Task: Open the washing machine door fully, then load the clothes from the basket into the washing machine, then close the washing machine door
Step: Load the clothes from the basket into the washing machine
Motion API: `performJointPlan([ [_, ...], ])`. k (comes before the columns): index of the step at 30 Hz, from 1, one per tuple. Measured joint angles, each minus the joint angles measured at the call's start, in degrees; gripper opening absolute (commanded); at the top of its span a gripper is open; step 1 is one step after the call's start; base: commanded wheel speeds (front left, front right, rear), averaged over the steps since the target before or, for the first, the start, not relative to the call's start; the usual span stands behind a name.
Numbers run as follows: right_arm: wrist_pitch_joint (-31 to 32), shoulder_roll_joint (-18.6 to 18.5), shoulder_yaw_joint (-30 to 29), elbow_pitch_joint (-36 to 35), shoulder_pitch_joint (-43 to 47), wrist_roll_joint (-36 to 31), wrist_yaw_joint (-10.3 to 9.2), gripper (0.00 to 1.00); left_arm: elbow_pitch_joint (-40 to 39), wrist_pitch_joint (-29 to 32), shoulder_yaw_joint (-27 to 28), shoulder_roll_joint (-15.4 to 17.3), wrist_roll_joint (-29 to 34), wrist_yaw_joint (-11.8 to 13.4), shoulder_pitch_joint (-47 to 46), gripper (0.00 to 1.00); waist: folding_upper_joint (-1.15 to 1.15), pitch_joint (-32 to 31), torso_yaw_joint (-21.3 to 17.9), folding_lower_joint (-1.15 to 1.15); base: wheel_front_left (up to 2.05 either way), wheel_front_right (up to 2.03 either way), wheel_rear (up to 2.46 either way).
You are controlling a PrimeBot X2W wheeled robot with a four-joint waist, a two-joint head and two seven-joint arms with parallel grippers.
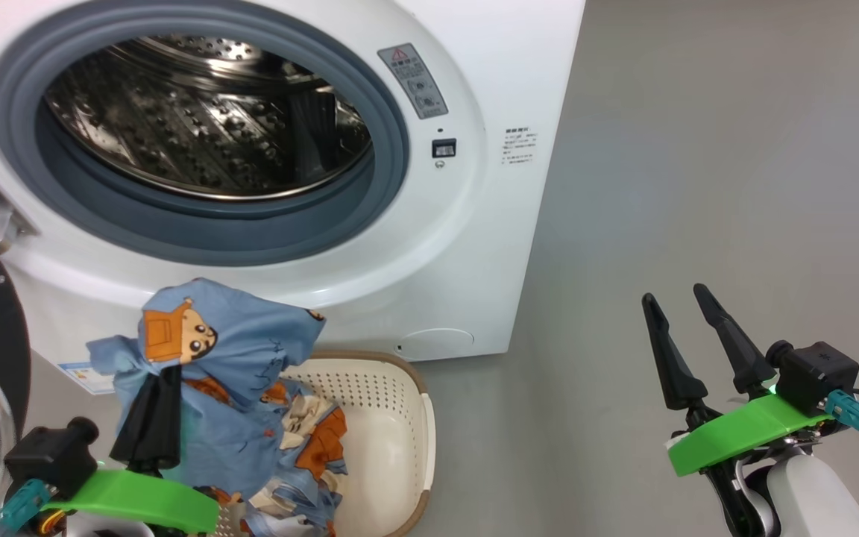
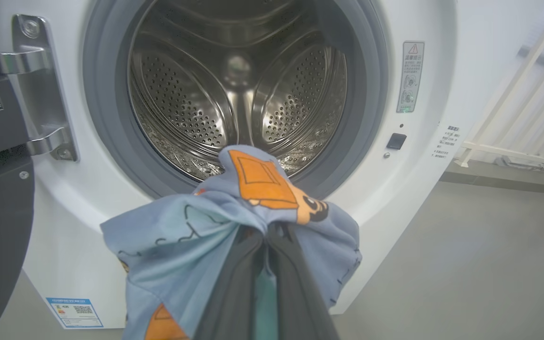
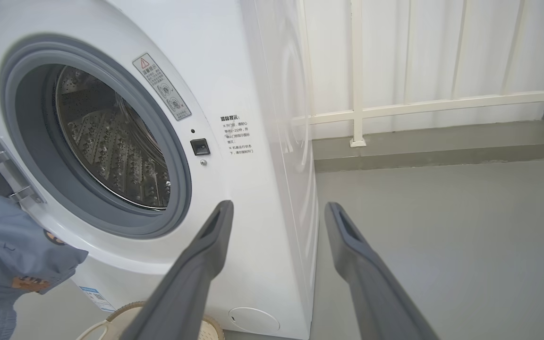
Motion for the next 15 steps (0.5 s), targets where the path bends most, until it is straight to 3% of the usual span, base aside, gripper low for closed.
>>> performJointPlan([
  [15,0.0,-0.7,0.2,-0.5,0.7,0.0,0.0,1.0,-1.4,0.0,2.9,-2.9,2.8,-0.5,1.7,0.0,0.0,-2.3,1.1,0.0,0.0,0.0,0.0],
])
